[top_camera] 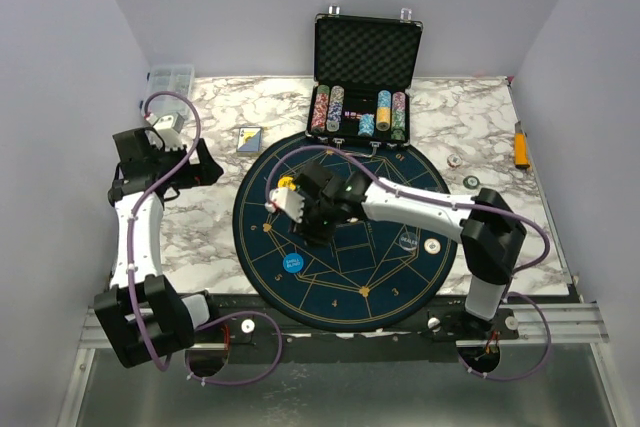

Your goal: Distribute texas hold em gaming equipment

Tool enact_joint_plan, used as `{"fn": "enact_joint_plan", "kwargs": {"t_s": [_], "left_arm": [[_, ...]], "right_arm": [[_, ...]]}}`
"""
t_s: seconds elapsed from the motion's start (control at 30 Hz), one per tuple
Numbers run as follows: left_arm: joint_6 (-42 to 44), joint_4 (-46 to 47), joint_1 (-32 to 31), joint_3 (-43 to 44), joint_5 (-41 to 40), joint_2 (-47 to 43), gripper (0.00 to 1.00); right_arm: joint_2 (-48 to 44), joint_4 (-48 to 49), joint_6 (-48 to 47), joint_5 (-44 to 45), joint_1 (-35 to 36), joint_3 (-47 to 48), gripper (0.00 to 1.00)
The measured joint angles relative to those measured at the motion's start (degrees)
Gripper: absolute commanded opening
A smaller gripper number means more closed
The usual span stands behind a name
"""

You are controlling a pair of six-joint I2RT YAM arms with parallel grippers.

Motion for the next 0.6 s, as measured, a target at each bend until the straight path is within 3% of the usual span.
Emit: {"fn": "enact_joint_plan", "kwargs": {"t_s": [0.2,0.6], "left_arm": [[-0.90,-1.68,2.84,1.01,0.68,2.38,0.98],[-2.32,-1.97,6.34,1.84,0.63,3.02,0.98]], "right_arm": [[2.16,2.01,0.09,-0.04,7.08,1.09,0.32],[15.63,7.34,1.95,0.85,10.49,13.35,0.35]]}}
